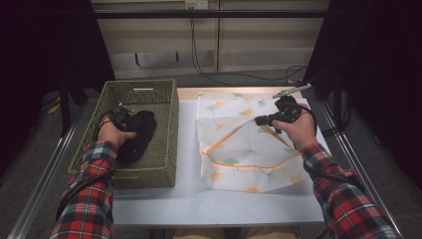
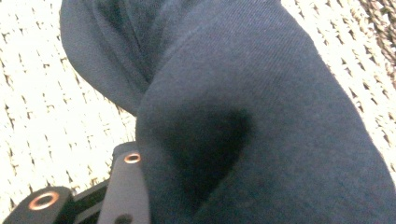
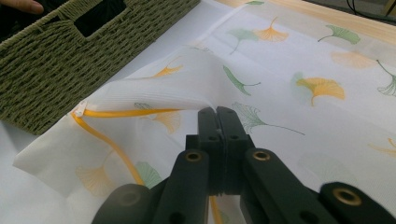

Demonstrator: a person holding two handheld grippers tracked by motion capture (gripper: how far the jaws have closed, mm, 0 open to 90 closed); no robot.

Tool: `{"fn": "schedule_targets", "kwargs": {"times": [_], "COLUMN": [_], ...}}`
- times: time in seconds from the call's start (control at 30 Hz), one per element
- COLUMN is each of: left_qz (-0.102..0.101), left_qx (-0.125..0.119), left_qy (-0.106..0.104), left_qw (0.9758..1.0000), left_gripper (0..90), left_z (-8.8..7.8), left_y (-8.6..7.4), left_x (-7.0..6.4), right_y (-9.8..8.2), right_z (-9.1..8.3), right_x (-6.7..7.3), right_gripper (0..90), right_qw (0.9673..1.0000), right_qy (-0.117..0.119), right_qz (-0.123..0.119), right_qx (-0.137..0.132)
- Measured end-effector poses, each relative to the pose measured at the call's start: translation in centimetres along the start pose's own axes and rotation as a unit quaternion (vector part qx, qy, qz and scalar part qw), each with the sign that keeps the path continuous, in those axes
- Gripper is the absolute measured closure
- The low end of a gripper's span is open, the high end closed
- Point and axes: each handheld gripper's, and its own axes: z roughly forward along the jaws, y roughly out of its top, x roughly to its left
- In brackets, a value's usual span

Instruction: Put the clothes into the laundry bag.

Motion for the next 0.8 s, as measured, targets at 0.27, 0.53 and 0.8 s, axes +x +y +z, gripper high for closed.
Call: {"fn": "schedule_targets", "kwargs": {"times": [0.27,0.53,0.8], "left_qz": [-0.033,-0.046,-0.047], "left_qx": [0.008,-0.014,-0.035], "left_qy": [-0.014,-0.015,-0.029], "left_qw": [0.9993,0.9987,0.9979], "left_gripper": [57.3,58.1,58.3], "left_z": [-1.2,-3.9,-6.7], "left_y": [0.5,1.8,3.4], "left_x": [0.0,-0.8,-2.0], "right_y": [-0.1,0.0,-0.1], "right_z": [0.1,-0.1,-0.1], "right_x": [-0.3,-0.4,-0.4], "right_gripper": [90.0,90.0,90.0], "right_qw": [1.0000,1.0000,1.0000], "right_qy": [0.002,0.002,0.001], "right_qz": [0.002,0.001,-0.001], "right_qx": [-0.003,-0.008,-0.006]}}
